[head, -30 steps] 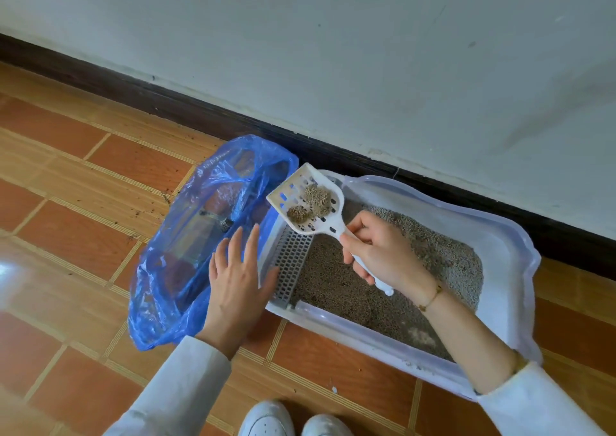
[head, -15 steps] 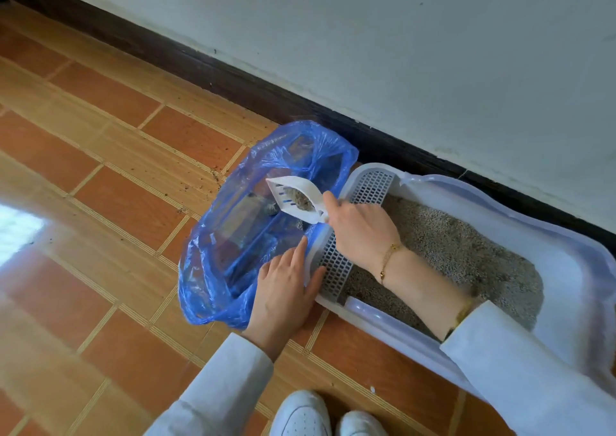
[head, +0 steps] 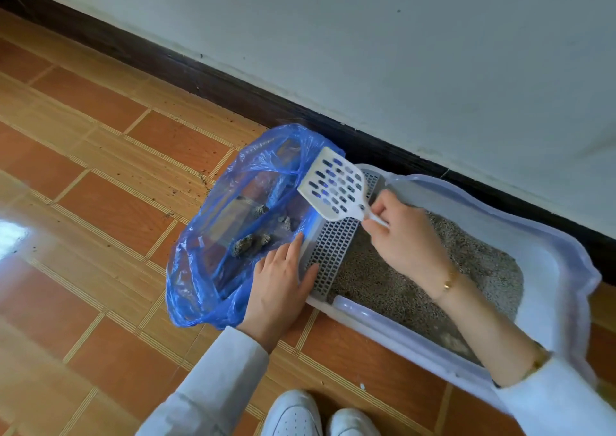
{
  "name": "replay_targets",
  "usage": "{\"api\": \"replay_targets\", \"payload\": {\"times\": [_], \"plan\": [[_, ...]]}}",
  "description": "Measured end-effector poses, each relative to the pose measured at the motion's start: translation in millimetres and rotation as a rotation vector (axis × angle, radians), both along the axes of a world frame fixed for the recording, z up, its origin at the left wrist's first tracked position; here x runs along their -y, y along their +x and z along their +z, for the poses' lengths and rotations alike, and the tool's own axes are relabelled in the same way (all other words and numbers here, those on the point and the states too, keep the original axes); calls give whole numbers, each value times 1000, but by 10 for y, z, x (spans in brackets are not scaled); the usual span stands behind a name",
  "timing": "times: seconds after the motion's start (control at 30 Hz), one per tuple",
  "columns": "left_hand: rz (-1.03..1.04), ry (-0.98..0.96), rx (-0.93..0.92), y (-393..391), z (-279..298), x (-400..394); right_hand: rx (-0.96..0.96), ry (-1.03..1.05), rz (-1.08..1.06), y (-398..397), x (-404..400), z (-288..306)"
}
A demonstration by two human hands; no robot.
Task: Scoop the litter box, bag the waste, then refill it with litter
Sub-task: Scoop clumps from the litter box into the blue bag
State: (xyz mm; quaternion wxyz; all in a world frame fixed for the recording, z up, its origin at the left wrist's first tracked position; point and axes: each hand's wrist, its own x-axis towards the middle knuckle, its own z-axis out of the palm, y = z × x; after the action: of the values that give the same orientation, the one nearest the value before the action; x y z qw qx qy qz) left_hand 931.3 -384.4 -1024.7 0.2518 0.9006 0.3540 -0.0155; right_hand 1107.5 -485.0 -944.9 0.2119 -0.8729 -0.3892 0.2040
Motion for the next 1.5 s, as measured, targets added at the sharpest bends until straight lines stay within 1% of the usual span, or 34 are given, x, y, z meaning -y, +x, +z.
{"api": "replay_targets", "payload": {"times": [0.1,0.13,0.23,0.33,0.43,0.6,0.7,0.9,0.97,1.07,1.3,1.4,1.5], "plan": [[-20,7,3,81,1,-25,-230,19,-196,94,483,85],[-26,8,7,112,5,-28,-275,10,-255,118,643,103],[-42,27,2,205,19,-20,-293,-89,-369,196,1038,80],[-58,39,-16,260,7,-22,-336,-187,-421,277,1204,-36],[-65,41,-21,263,-6,-42,-344,-244,-402,333,1149,-141],[-73,36,-14,270,-12,-57,-343,-323,-371,409,777,-193],[-93,26,1,271,-3,-60,-405,-337,-392,502,547,-246],[-109,23,23,269,30,-61,-475,-234,-390,486,282,-471],[-110,23,35,263,14,-59,-504,-188,-410,472,364,-555],[-96,20,38,256,-6,-61,-591,-49,-458,460,567,-704],[-80,49,4,246,-39,-79,-750,105,-480,406,781,-778],[-74,43,5,238,-49,-73,-744,152,-481,390,971,-722],[-75,48,1,249,-52,-68,-714,158,-461,339,1132,-646]]}}
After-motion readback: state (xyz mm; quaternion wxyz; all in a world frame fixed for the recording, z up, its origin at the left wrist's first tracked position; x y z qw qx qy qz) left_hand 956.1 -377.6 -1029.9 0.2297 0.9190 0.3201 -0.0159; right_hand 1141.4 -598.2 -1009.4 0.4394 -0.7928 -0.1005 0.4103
